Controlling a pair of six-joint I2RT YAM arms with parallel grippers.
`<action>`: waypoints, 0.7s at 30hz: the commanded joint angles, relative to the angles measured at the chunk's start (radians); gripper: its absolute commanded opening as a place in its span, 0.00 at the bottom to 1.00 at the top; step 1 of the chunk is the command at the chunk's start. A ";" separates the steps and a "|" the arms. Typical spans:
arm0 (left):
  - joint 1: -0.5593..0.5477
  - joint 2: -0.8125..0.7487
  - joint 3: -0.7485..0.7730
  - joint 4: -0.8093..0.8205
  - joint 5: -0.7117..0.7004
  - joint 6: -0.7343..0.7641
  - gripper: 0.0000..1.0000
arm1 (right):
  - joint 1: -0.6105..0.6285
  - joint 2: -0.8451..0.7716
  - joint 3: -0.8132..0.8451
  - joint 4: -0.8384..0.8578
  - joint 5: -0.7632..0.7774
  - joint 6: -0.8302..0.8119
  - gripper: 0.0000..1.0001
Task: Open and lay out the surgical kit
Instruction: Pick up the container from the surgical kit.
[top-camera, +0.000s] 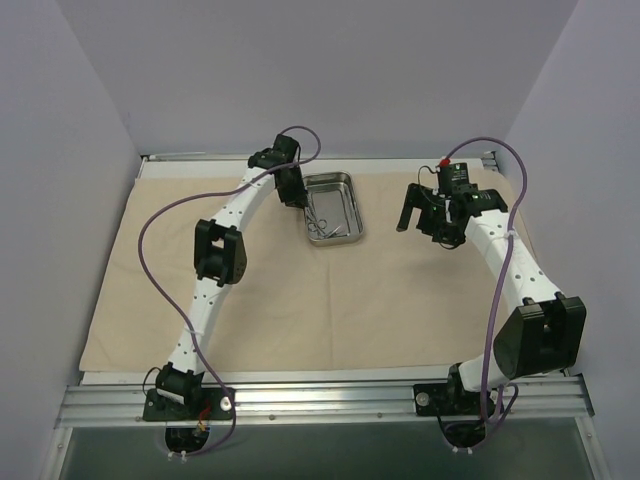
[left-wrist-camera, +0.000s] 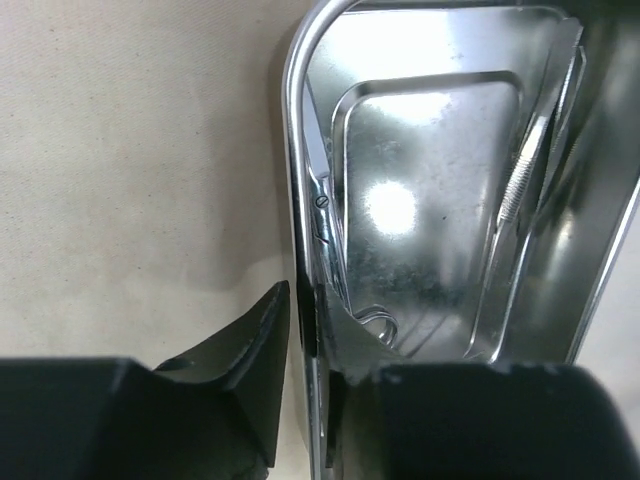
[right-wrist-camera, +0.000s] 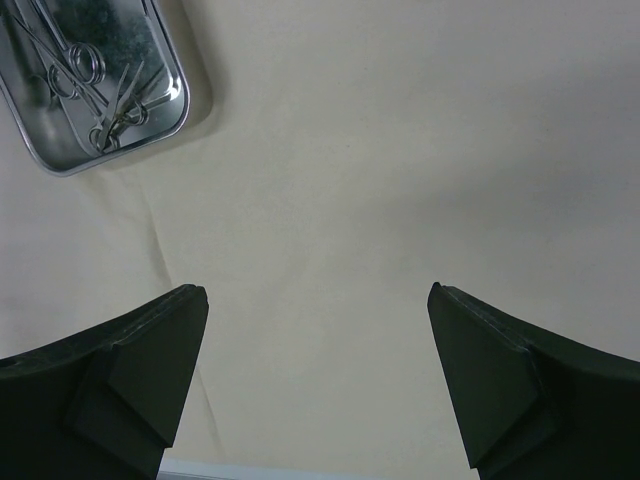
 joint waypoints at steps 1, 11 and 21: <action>0.002 -0.020 0.077 -0.024 0.013 0.002 0.25 | -0.011 -0.045 -0.008 -0.016 -0.017 -0.020 1.00; 0.044 -0.130 0.065 -0.073 0.022 -0.025 0.02 | -0.017 -0.013 0.017 0.002 -0.057 -0.023 1.00; 0.063 -0.317 -0.184 -0.032 0.002 0.018 0.02 | -0.016 -0.002 0.012 0.011 -0.086 -0.018 1.00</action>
